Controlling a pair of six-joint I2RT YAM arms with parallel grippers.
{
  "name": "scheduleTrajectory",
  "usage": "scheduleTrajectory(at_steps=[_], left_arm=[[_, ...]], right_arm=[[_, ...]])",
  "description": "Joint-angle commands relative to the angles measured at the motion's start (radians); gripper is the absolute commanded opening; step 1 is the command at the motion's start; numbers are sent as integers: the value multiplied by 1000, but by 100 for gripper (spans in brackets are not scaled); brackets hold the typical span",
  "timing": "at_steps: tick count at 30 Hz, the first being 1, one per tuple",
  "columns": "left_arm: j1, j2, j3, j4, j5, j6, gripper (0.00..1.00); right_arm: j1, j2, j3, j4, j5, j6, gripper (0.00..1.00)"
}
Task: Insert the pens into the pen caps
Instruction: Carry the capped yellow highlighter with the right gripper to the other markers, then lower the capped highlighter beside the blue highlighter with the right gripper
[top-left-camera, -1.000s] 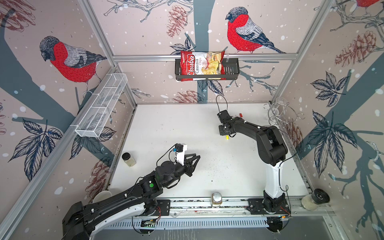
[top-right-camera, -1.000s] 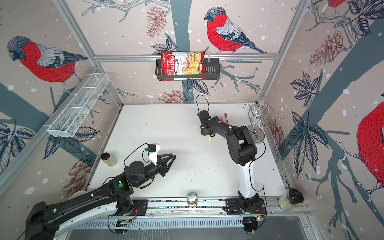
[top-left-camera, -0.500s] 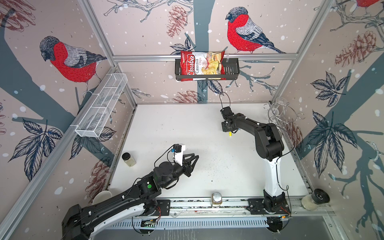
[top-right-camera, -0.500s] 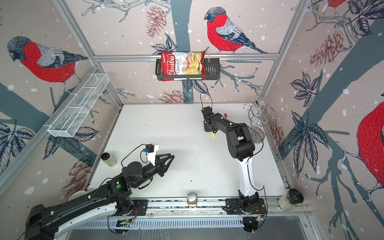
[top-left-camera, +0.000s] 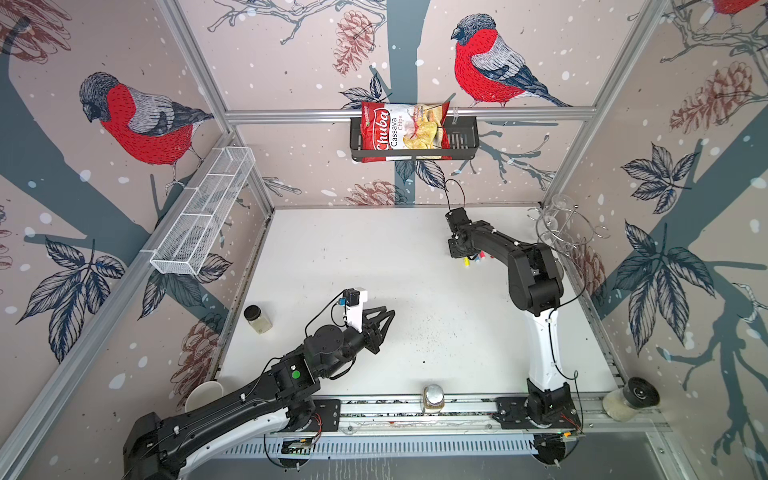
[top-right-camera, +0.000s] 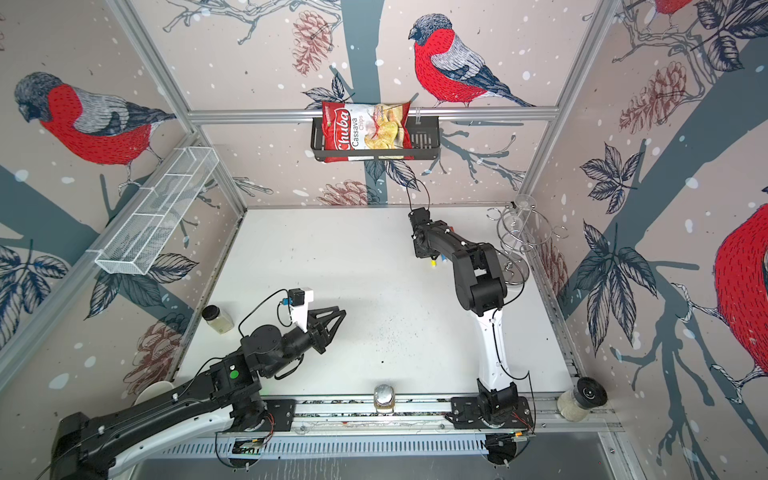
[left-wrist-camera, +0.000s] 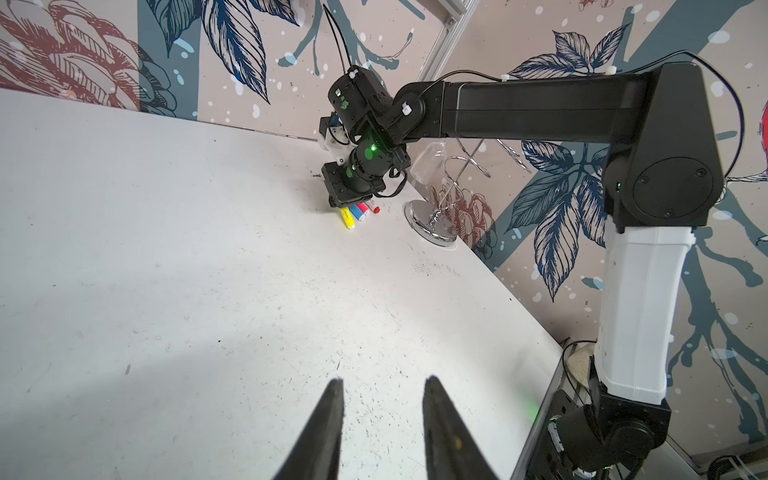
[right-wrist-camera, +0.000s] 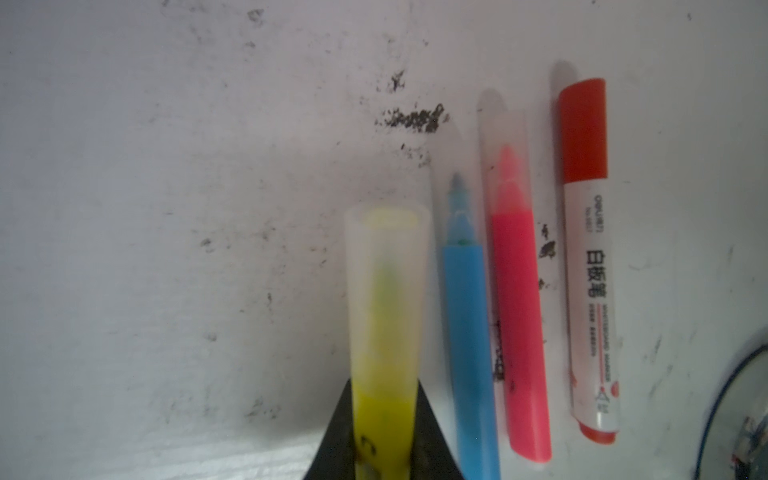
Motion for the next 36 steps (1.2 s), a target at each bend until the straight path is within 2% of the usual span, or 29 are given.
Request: scheduleTrajectory(at_steps=[1,19,32,36], left_arm=[[3,-3,8,-12,-7,6,34],[3,-62,43,-58,-2,26,34],[3,-88,45,-75,-2,25,34],[3,-96,45,-81,-7,24,34]], right_arm=[[-6,22,29,-45,41,-14,5],[-33,87,124,-89,124,-43,11],[-23,75,158,-123,137,-55,27],[-16,73,158,-125,136,-56,29]])
